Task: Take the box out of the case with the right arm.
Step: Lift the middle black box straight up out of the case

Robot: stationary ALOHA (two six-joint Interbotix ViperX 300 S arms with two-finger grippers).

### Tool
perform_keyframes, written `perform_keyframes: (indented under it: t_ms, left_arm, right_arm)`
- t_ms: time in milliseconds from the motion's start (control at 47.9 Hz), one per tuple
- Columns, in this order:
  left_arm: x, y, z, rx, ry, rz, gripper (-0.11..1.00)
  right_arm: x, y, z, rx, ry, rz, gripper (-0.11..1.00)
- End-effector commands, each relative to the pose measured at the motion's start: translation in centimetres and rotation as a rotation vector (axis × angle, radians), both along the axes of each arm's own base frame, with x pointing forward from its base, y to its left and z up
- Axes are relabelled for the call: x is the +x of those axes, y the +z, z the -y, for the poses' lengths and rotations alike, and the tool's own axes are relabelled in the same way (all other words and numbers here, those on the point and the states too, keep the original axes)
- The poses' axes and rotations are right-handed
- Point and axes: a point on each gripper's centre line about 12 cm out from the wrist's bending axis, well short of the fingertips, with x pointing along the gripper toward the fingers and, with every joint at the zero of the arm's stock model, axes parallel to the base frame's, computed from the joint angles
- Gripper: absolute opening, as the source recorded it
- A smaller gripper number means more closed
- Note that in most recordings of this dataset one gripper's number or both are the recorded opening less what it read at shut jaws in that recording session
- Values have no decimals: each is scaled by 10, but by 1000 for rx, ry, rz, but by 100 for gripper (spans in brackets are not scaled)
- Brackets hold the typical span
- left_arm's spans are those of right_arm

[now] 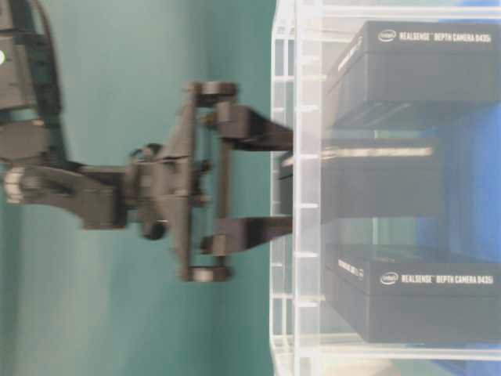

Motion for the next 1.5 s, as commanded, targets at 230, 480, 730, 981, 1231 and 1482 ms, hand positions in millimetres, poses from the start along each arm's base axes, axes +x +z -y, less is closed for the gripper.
perform_keyframes:
  t_ms: [230, 480, 730, 981, 1231, 1482]
  left_arm:
    - [1, 8, 0, 1, -3, 22, 0]
    - [1, 7, 0, 1, -1, 20, 0]
    - [1, 7, 0, 1, -3, 20, 0]
    - [1, 7, 0, 1, -3, 20, 0]
    - [1, 7, 0, 2, -2, 20, 0]
    - [1, 7, 0, 1, -3, 20, 0]
  right_arm:
    - [-17, 97, 2, -66, -17, 71, 65]
    - [-22, 132, 0, -89, -26, 103, 65]
    - [-22, 146, -2, -94, -24, 140, 65]
    - [-25, 146, -5, -79, -21, 116, 65]
    - [-26, 146, -7, -76, -17, 109, 65]
    - [-27, 146, -7, -75, -18, 100, 65]
